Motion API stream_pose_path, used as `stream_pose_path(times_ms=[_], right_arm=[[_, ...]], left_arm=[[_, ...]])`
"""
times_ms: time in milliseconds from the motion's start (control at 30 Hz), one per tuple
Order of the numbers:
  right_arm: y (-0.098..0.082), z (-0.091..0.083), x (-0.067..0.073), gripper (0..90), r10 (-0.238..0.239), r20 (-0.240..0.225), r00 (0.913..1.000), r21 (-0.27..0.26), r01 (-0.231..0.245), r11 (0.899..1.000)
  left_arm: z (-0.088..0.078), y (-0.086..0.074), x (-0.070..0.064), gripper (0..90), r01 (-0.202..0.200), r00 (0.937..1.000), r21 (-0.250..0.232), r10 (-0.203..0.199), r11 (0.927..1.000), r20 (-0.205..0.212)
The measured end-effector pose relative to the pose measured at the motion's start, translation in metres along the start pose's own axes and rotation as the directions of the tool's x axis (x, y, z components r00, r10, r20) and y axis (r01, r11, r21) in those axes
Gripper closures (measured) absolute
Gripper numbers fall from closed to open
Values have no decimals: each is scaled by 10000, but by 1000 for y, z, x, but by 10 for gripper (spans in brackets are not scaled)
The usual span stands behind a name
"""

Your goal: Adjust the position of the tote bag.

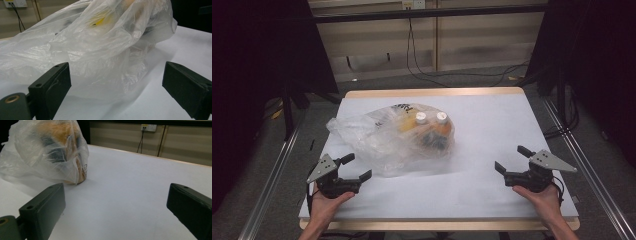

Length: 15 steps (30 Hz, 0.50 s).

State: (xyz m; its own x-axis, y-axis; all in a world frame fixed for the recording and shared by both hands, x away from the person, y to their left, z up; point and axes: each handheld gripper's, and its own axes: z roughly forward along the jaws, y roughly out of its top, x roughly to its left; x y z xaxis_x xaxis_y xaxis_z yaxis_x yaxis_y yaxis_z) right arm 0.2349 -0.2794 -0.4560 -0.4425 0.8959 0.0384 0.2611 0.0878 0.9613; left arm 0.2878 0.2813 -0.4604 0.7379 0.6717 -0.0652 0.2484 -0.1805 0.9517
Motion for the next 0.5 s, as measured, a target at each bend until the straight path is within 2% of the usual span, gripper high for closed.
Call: stream_pose_path(times_ms=[33, 100, 133, 167, 267, 333, 500], right_arm=[[0, 0, 0, 13, 57, 100, 9999, -9, -57, 10000], [0, 0, 0, 16, 72, 2, 10000, 66, -72, 10000], [0, 0, 0, 25, 43, -10, 10000, 133, -43, 9999], [-1, 1, 1, 71, 170, -266, 9995, 170, -165, 9997], [0, 0, 1, 101, 220, -452, 9987, 54, -218, 9997], [1, -1, 2, 168, 200, -686, 9974, -50, -204, 9998], [2, 0, 5, 244, 125, -1096, 9939, 28, -122, 9999]], left_arm=[[0, 0, 0, 82, 14, 10000, -65, -13, 10000, 30], [0, 1, 1, 82, 75, 9998, -157, -72, 9998, 178], [0, 1, 1, 83, 91, 9999, -107, -90, 9999, 91], [0, 1, 1, 103, 146, 9998, -90, -145, 9999, 101], [-1, 1, 1, 124, 287, 9994, -35, -286, 9996, 207], [-1, 2, 0, 169, 341, 9987, -23, -340, 9994, 389], [-3, 3, -3, 266, -149, 9984, 116, 143, 9998, 555]])
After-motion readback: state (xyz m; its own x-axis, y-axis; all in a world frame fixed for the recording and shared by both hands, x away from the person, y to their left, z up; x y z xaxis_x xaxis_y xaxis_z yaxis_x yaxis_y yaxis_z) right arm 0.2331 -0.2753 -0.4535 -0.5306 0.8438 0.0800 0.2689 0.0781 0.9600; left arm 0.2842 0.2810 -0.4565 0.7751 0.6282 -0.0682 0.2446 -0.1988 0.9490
